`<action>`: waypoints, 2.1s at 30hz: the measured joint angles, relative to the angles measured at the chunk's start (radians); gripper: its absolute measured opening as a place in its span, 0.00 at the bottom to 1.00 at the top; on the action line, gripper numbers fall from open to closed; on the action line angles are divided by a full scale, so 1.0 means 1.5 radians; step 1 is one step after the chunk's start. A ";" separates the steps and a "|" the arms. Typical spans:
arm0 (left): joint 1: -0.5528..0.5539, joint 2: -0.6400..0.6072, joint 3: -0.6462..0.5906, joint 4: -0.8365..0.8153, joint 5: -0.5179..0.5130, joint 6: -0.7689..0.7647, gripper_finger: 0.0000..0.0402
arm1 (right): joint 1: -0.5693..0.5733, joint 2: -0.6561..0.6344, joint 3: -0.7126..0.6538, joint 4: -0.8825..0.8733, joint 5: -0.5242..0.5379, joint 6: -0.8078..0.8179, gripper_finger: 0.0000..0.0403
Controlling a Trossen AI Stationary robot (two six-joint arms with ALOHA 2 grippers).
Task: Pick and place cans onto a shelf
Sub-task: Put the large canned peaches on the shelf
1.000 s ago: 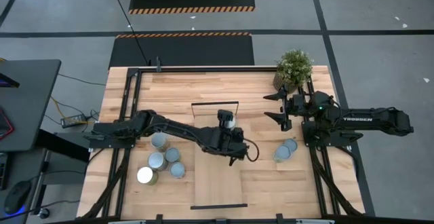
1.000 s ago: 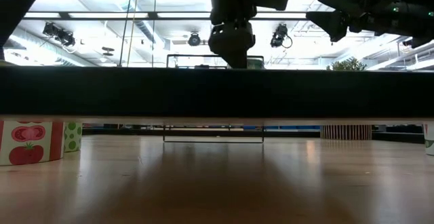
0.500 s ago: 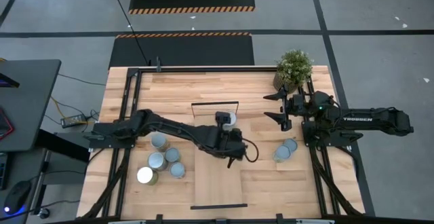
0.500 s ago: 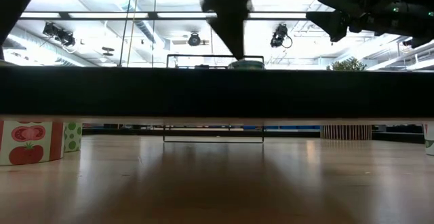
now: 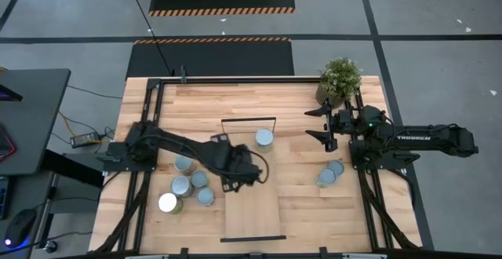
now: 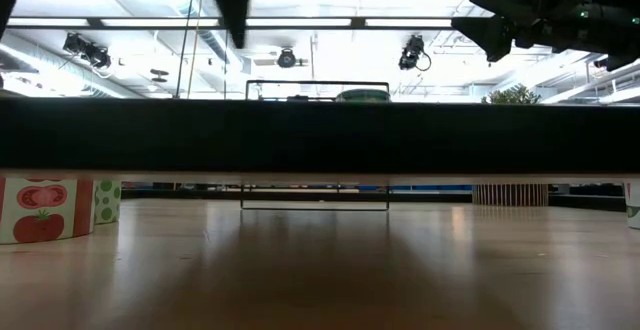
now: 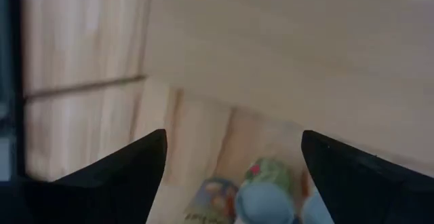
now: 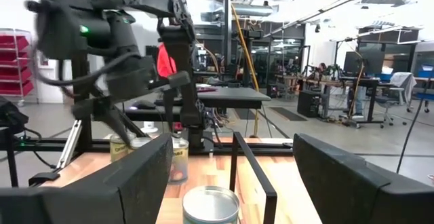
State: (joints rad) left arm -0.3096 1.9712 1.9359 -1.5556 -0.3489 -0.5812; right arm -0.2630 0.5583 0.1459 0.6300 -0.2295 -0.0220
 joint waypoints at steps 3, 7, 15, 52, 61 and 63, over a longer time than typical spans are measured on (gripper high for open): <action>0.000 -0.072 -0.090 0.000 0.002 -0.058 0.86 | 0.000 0.000 0.000 0.003 0.000 -0.004 0.78; 0.000 -0.188 -0.222 0.037 0.010 -0.147 0.86 | 0.000 0.000 0.000 0.003 0.000 -0.005 0.78; -0.003 -0.364 -0.447 0.069 0.068 -0.384 0.87 | 0.000 0.000 0.000 0.013 0.000 -0.006 0.78; 0.041 -0.407 -0.588 0.261 0.027 -0.492 0.88 | 0.001 0.000 0.000 0.017 0.000 0.015 0.78; 0.068 -0.407 -0.588 0.264 -0.017 -0.541 0.88 | 0.001 0.000 0.000 0.017 0.000 0.014 0.78; 0.073 -0.407 -0.588 0.268 -0.017 -0.532 0.88 | 0.001 0.000 0.000 0.017 0.000 0.014 0.78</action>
State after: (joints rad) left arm -0.1994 1.3605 1.0542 -1.1532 -0.3738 -1.3790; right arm -0.2623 0.5583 0.1459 0.6559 -0.2291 -0.0013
